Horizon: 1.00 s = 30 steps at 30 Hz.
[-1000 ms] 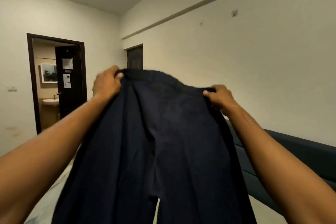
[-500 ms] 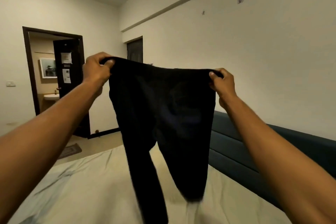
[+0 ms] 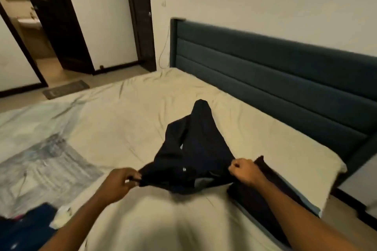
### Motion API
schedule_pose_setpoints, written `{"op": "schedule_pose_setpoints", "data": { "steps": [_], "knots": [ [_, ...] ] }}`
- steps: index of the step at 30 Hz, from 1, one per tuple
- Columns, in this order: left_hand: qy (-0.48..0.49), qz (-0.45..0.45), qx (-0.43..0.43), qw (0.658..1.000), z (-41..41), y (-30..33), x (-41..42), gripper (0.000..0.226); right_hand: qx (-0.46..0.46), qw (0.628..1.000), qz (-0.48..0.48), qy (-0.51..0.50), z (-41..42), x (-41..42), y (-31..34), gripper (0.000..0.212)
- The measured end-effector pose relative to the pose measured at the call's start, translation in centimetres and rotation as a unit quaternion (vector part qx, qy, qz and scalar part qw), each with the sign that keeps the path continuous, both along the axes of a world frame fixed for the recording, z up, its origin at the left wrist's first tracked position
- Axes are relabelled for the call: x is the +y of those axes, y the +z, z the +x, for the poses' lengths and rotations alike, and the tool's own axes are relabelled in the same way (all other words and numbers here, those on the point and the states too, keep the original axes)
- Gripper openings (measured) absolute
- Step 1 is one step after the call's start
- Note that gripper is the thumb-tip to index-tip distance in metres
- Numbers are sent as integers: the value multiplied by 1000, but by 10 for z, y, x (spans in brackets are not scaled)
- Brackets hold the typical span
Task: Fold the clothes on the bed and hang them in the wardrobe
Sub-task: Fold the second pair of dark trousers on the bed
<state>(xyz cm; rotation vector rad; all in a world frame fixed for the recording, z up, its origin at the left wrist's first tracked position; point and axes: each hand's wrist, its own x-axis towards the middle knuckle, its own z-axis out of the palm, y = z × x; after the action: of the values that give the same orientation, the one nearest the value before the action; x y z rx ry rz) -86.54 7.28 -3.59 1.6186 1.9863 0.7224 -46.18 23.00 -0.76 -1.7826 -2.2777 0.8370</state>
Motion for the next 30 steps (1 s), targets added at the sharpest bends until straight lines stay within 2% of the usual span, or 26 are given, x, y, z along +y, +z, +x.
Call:
{"op": "schedule_pose_setpoints", "data": {
  "steps": [3,6,13,17,21,23,26,30],
  "knots": [
    [-47,-138,91,985,39,-102,-62,34,-100,988,-90,74,9,-61,-97,29],
    [-67,-198,133,969,64,-164,-110,14,-172,967,-141,122,14,-115,-157,30],
    [-115,-179,214,954,69,-190,-149,13,-245,941,-197,122,18,-152,-180,24],
    [-159,-244,243,925,74,-196,-156,17,-285,920,-234,131,13,-160,-179,6],
    [-193,-355,261,877,83,-206,-159,10,-323,895,-272,141,17,-166,-196,38],
    [-178,-402,259,860,89,-212,-159,17,-343,873,-315,141,19,-169,-208,50],
    [-127,-376,263,880,103,-218,-153,27,-357,867,-323,129,21,-173,-224,67],
    [-102,-218,246,939,129,-225,-141,25,-381,880,-234,158,19,-178,-239,79]
  ]
}}
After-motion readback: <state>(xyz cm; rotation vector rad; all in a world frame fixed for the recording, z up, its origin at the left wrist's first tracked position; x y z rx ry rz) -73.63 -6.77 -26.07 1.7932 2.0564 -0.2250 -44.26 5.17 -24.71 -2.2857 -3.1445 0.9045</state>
